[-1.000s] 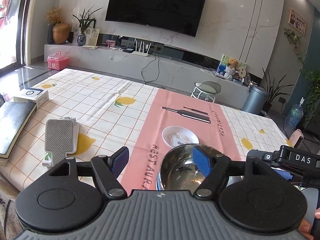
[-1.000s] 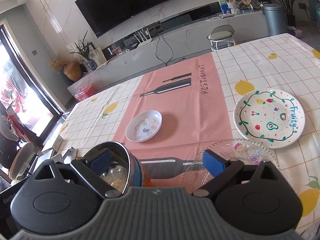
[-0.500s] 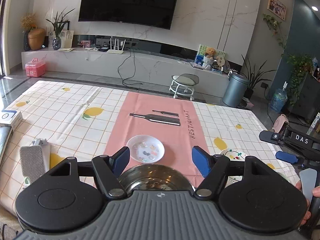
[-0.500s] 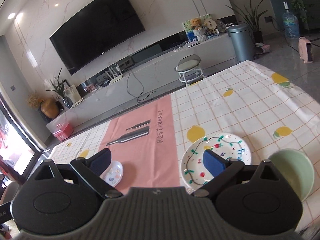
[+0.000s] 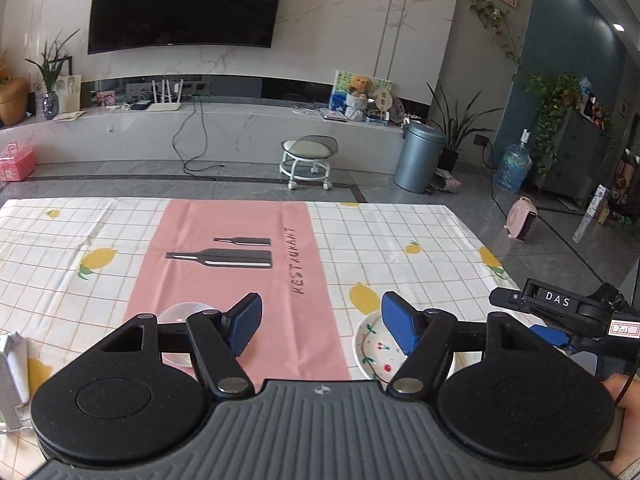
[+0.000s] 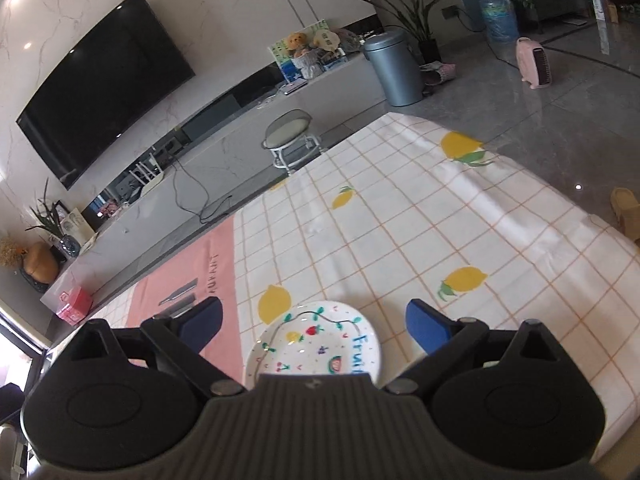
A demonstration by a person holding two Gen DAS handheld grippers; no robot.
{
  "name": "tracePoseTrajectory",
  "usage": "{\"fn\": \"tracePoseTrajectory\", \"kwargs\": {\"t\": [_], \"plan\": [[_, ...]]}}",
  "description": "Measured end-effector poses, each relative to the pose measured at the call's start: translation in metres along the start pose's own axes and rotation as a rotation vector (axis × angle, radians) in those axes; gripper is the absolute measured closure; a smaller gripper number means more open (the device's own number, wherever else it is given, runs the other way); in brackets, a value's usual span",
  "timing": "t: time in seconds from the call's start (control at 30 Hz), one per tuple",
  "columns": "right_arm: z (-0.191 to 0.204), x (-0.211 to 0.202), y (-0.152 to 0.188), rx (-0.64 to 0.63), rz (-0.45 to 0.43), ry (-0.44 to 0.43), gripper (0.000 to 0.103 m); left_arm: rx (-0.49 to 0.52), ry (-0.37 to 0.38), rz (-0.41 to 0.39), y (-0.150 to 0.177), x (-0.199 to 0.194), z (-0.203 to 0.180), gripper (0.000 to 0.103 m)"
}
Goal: Organize plates and bowls
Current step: 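Move both grippers toward the pale green bowl beside the painted plate, then close both grippers on the rim of the pale green bowl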
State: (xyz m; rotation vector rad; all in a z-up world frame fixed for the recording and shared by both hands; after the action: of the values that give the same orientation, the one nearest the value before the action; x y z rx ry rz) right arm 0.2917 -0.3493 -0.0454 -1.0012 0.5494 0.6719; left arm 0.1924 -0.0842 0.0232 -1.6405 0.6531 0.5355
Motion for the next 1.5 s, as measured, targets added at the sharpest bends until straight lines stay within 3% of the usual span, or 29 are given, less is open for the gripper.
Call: {"fn": "tracePoseTrajectory", "kwargs": {"t": [0.2, 0.3, 0.33, 0.43, 0.67, 0.8, 0.97, 1.1, 1.3, 1.5], "plan": [[-0.046, -0.006, -0.003, 0.032, 0.037, 0.152, 0.008, 0.071, 0.086, 0.123, 0.016, 0.026, -0.048, 0.022], [-0.075, -0.004, 0.004, 0.036, 0.087, 0.239, 0.018, 0.208, 0.175, 0.218, 0.029, 0.039, -0.08, 0.023], [-0.083, -0.003, 0.007, 0.043, 0.101, 0.254, 0.024, 0.23, 0.204, 0.248, 0.034, 0.043, -0.088, 0.023], [-0.101, -0.008, 0.01, 0.084, 0.101, 0.278, 0.026, 0.243, 0.263, 0.345, 0.043, 0.061, -0.107, 0.023], [-0.103, -0.002, 0.024, 0.058, 0.178, 0.248, 0.027, 0.251, 0.249, 0.495, 0.06, 0.1, -0.131, 0.028], [-0.097, 0.008, 0.033, 0.016, 0.231, 0.225, 0.033, 0.241, 0.291, 0.547, 0.067, 0.114, -0.138, 0.028], [-0.097, 0.011, 0.036, 0.006, 0.253, 0.21, 0.038, 0.232, 0.269, 0.622, 0.074, 0.134, -0.141, 0.029], [-0.1, 0.017, 0.042, -0.005, 0.3, 0.233, 0.054, 0.222, 0.275, 0.645, 0.075, 0.143, -0.142, 0.031], [-0.1, 0.02, 0.045, -0.003, 0.315, 0.214, 0.06, 0.183, 0.29, 0.683, 0.079, 0.157, -0.143, 0.038], [-0.102, 0.025, 0.049, 0.024, 0.35, 0.195, 0.067, 0.201, 0.281, 0.706, 0.08, 0.164, -0.144, 0.039]]}}
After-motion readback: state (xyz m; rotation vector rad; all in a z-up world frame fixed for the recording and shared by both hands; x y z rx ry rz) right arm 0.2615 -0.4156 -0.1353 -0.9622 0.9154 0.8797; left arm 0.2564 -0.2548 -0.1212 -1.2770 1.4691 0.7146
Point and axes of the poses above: each gripper's, at about its wrist camera, not at the fingertips, and x roughly the way its jaws point, z to its left, y to its underside, the point moved 6 cm from there along x, roughly the way its jaws point, and after that the axes turned 6 degrees about z, right-handed, at the moved point
